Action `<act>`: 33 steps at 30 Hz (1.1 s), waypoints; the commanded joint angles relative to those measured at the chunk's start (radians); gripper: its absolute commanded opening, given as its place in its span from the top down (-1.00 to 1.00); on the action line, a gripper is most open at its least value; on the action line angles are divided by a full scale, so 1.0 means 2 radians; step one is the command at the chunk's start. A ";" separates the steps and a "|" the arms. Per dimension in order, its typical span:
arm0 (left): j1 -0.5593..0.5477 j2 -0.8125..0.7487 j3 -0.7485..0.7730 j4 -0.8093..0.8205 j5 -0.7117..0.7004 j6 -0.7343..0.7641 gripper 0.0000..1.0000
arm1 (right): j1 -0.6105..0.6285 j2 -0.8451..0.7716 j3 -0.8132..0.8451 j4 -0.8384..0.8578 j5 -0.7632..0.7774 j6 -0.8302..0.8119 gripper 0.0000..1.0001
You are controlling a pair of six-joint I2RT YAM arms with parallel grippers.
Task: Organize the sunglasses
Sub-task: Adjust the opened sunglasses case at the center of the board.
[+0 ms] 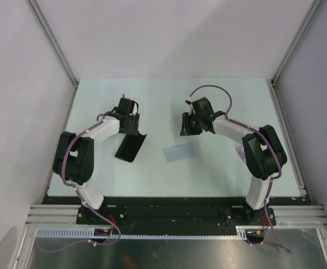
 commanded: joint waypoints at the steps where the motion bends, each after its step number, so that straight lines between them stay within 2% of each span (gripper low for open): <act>1: 0.005 0.026 0.032 -0.001 0.036 0.043 -0.26 | -0.003 -0.013 0.014 -0.012 0.013 -0.007 0.25; 6: 0.015 0.056 0.050 -0.002 0.039 0.055 0.01 | -0.005 -0.014 0.013 -0.017 0.018 -0.008 0.27; 11: 0.022 0.071 0.060 -0.003 0.045 0.062 0.08 | -0.008 -0.014 0.013 -0.017 0.020 -0.007 0.28; 14: 0.024 0.079 0.070 -0.004 0.071 0.078 0.27 | -0.009 -0.014 0.012 -0.017 0.022 -0.005 0.28; 15: 0.024 0.081 0.077 -0.004 0.071 0.079 0.44 | -0.009 -0.014 0.012 -0.017 0.021 -0.005 0.28; 18: 0.022 0.086 0.089 -0.003 0.088 0.095 0.64 | -0.009 -0.014 0.011 -0.020 0.024 -0.004 0.28; 26: -0.005 0.093 0.109 -0.001 0.107 0.186 0.77 | -0.013 -0.019 0.000 -0.020 0.031 0.006 0.29; 33: -0.055 0.111 0.130 0.005 0.048 0.223 0.72 | -0.019 -0.027 -0.007 -0.025 0.037 0.009 0.30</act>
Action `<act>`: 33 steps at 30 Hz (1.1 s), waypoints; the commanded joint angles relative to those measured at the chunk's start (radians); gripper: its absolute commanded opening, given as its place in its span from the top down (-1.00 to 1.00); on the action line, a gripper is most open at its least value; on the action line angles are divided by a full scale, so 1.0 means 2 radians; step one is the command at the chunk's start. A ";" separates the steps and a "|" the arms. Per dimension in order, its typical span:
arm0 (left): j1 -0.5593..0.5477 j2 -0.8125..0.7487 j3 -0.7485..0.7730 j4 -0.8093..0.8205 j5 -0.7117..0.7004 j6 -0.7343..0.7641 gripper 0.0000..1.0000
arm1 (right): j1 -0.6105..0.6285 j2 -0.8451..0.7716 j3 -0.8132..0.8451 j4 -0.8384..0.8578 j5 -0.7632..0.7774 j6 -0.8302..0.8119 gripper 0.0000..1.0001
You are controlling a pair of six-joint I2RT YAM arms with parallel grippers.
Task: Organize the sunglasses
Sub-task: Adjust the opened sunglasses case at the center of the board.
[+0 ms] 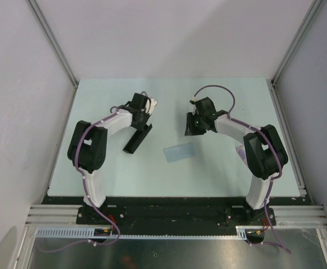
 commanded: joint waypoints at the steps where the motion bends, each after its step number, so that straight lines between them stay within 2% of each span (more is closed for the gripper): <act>1: -0.032 0.007 0.027 0.015 -0.040 0.070 0.72 | -0.006 -0.028 -0.006 -0.005 0.011 0.005 0.30; 9: -0.081 0.007 0.002 0.059 -0.140 0.139 0.80 | -0.014 -0.034 -0.014 -0.008 0.010 0.007 0.29; 11: -0.093 0.008 -0.009 0.082 -0.178 0.179 0.84 | -0.016 -0.034 -0.015 -0.007 0.009 0.007 0.29; 15: -0.114 0.013 -0.026 0.105 -0.205 0.222 0.84 | -0.020 -0.033 -0.015 -0.005 0.001 0.011 0.30; 20: -0.137 0.022 -0.037 0.137 -0.222 0.242 0.80 | -0.027 -0.033 -0.015 -0.005 -0.005 0.009 0.30; 27: -0.155 0.060 -0.061 0.193 -0.287 0.241 0.79 | -0.034 -0.035 -0.015 -0.005 -0.009 0.010 0.30; 30: -0.160 0.064 -0.085 0.242 -0.314 0.256 0.79 | -0.037 -0.036 -0.015 -0.006 -0.009 0.011 0.30; 33: -0.164 0.057 -0.104 0.287 -0.325 0.270 0.64 | -0.039 -0.036 -0.016 -0.006 -0.008 0.012 0.30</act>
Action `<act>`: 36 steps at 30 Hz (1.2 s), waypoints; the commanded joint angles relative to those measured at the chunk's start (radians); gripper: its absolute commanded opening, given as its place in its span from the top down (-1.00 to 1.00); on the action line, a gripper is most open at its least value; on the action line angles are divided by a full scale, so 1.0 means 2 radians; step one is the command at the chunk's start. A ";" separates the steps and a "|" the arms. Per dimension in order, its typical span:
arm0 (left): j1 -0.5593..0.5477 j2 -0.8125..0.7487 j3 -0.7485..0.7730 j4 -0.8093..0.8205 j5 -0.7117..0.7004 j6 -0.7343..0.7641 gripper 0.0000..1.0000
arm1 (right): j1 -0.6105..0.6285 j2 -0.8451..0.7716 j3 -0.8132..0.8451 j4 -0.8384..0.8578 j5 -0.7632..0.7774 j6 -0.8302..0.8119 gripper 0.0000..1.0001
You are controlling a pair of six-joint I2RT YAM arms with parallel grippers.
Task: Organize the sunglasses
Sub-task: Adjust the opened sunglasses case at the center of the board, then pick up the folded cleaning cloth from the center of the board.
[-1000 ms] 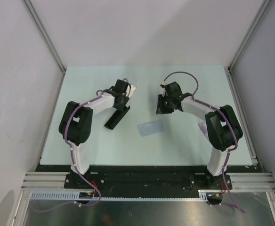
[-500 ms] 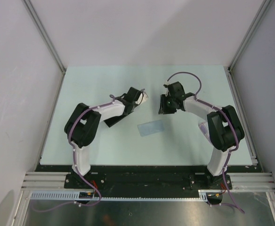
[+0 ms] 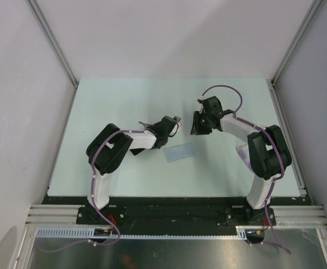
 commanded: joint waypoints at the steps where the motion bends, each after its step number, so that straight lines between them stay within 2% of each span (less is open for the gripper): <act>1: -0.002 -0.007 -0.025 0.071 -0.035 0.030 0.54 | -0.006 -0.027 -0.003 0.001 -0.004 0.003 0.30; 2: -0.002 -0.010 -0.027 0.071 -0.029 0.029 0.37 | -0.006 -0.027 -0.003 -0.001 -0.004 0.004 0.29; 4: -0.002 -0.016 -0.030 0.070 -0.027 0.024 0.27 | -0.007 -0.027 -0.003 -0.001 -0.004 0.004 0.28; 5: -0.002 -0.018 -0.031 0.070 -0.027 0.021 0.16 | -0.008 -0.028 -0.003 -0.002 -0.004 0.006 0.28; 14: 0.002 -0.061 0.004 0.035 -0.024 -0.040 -0.24 | -0.013 -0.043 -0.004 -0.004 0.000 0.015 0.17; 17: 0.002 -0.088 0.017 0.018 -0.024 -0.077 -0.41 | -0.013 -0.048 -0.004 -0.008 0.004 0.019 0.16; 21: 0.002 -0.137 0.048 -0.084 -0.001 -0.188 -0.63 | -0.014 -0.057 -0.004 -0.019 0.015 0.021 0.15; 22: 0.002 -0.145 0.057 -0.108 0.022 -0.213 -0.68 | -0.015 -0.058 -0.004 -0.021 0.019 0.021 0.15; 23: 0.002 -0.152 0.073 -0.158 0.038 -0.271 -0.69 | -0.014 -0.059 -0.004 -0.023 0.021 0.023 0.14; 26: 0.002 -0.182 0.069 -0.206 0.108 -0.365 -0.75 | -0.014 -0.060 -0.005 -0.031 0.022 0.024 0.15; 31: 0.002 -0.231 0.031 -0.222 0.227 -0.490 -0.75 | -0.014 -0.066 -0.013 -0.035 0.028 0.030 0.15; 32: 0.002 -0.235 0.018 -0.222 0.272 -0.537 -0.75 | -0.013 -0.066 -0.014 -0.039 0.029 0.030 0.15; 36: -0.002 -0.233 -0.003 -0.216 0.360 -0.632 -0.70 | -0.014 -0.069 -0.021 -0.055 0.037 0.031 0.15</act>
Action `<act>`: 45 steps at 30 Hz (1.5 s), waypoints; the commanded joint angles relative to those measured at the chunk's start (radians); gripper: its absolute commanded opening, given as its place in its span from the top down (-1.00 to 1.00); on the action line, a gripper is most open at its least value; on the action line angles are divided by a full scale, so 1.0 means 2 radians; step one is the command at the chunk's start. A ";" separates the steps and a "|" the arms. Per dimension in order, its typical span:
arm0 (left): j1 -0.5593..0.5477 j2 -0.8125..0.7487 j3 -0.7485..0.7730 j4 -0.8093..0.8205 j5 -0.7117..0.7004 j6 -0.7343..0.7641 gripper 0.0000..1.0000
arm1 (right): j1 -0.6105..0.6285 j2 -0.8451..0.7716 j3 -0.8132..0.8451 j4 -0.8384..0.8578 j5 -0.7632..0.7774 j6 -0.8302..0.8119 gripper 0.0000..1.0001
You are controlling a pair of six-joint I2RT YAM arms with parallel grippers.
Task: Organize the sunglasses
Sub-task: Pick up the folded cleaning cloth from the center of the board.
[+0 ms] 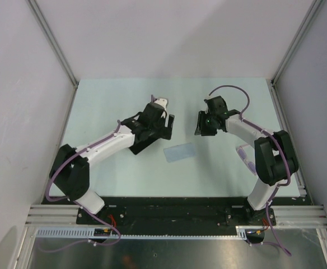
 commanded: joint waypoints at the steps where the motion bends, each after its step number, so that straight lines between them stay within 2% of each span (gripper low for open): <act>1: -0.006 -0.003 -0.022 -0.019 0.136 -0.171 -0.65 | -0.002 -0.026 -0.008 -0.023 0.020 0.006 0.15; 10: -0.007 0.029 -0.066 -0.002 0.177 -0.266 -0.19 | -0.002 -0.025 -0.020 -0.036 0.005 0.003 0.15; 18: -0.007 0.062 -0.088 0.008 0.177 -0.325 -0.18 | 0.002 -0.016 -0.032 -0.034 -0.023 -0.006 0.19; 27: -0.006 0.089 -0.088 0.013 0.128 -0.359 -0.04 | 0.006 0.007 -0.038 -0.030 -0.052 -0.011 0.24; 33: -0.005 0.103 -0.096 0.015 0.107 -0.368 -0.14 | 0.012 0.021 -0.047 -0.024 -0.050 -0.013 0.24; 39: -0.001 0.095 -0.093 0.018 0.077 -0.366 -0.15 | 0.022 0.033 -0.049 -0.008 -0.060 -0.014 0.24; 45: 0.004 0.110 -0.091 0.023 0.087 -0.360 -0.16 | 0.027 0.048 -0.049 0.006 -0.059 -0.010 0.25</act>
